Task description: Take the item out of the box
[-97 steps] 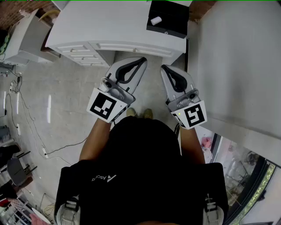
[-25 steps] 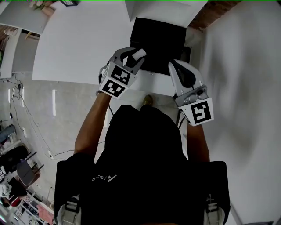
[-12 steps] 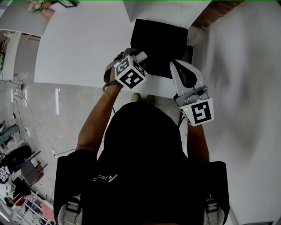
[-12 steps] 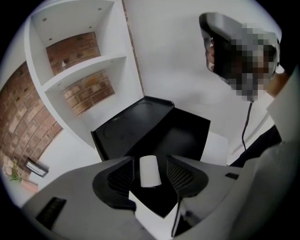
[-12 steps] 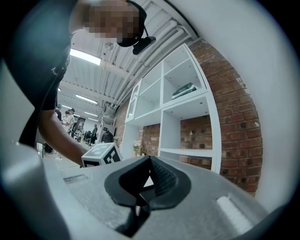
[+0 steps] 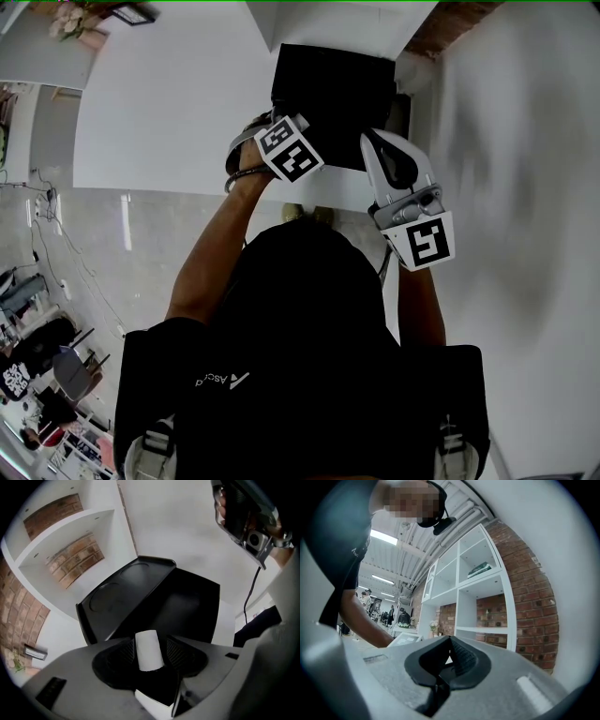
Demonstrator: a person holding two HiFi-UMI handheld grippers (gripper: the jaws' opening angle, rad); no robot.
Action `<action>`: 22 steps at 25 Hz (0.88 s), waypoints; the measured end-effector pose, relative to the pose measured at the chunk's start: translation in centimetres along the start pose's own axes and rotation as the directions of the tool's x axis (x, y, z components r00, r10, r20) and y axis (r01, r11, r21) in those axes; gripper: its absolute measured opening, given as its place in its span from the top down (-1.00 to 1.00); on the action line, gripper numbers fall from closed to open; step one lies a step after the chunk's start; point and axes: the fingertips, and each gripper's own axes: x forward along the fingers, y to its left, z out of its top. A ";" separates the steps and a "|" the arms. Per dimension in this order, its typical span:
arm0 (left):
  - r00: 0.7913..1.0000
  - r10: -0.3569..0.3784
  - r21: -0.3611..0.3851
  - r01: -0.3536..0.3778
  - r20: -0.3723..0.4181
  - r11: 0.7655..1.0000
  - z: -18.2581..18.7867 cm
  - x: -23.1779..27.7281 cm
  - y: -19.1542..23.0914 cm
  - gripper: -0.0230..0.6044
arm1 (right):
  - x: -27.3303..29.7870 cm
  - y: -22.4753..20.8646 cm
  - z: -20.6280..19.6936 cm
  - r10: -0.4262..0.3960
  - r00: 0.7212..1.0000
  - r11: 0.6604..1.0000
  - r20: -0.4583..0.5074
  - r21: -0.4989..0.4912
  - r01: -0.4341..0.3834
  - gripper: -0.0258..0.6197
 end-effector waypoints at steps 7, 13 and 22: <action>0.994 0.017 0.030 -0.014 -0.103 0.999 -0.8 2.1 0.4 0.26 | -0.8 -1.3 -0.9 -0.026 1.000 0.999 -0.009 0.031 0.026 0.92; 0.989 0.061 0.055 -0.054 -0.131 0.997 -1.2 2.8 0.9 0.28 | -1.1 -1.7 -1.7 -0.033 0.999 0.999 -0.015 0.042 0.033 0.92; 0.995 0.057 0.054 -0.052 -0.082 0.997 -1.1 1.8 0.6 0.39 | -0.7 -1.2 -2.0 -0.022 0.999 0.999 -0.031 0.041 0.023 0.92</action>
